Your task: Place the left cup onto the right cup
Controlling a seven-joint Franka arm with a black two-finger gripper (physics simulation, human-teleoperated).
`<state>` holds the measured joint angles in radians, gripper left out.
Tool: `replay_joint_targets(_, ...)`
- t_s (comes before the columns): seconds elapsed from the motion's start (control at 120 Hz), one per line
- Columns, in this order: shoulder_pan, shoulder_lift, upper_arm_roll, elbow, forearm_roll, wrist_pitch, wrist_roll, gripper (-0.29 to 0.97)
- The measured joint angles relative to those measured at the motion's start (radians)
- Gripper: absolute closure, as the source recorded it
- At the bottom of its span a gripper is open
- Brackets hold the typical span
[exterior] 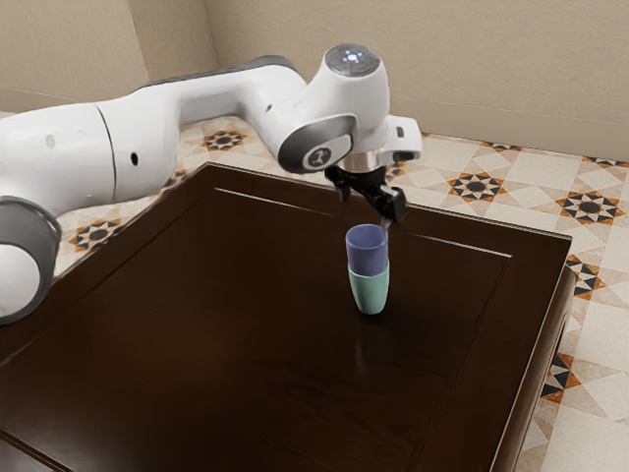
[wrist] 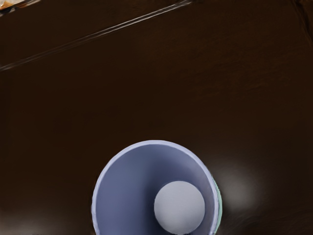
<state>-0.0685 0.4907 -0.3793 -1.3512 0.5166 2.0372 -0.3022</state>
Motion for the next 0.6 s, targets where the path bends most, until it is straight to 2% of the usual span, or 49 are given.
replay_joint_targets(0.1, 0.029, -0.101, 0.002, -0.073, -0.012, -0.003, 0.003, 0.0)
replay_joint_targets(0.217, 0.092, -0.183, 0.004, -0.162, -0.062, -0.016, 0.012, 0.0)
replay_joint_targets(0.433, 0.193, -0.263, 0.026, -0.212, -0.193, -0.133, 0.047, 0.0)
replay_joint_targets(0.6, 0.26, -0.3, 0.083, -0.205, -0.28, -0.232, 0.131, 0.0)
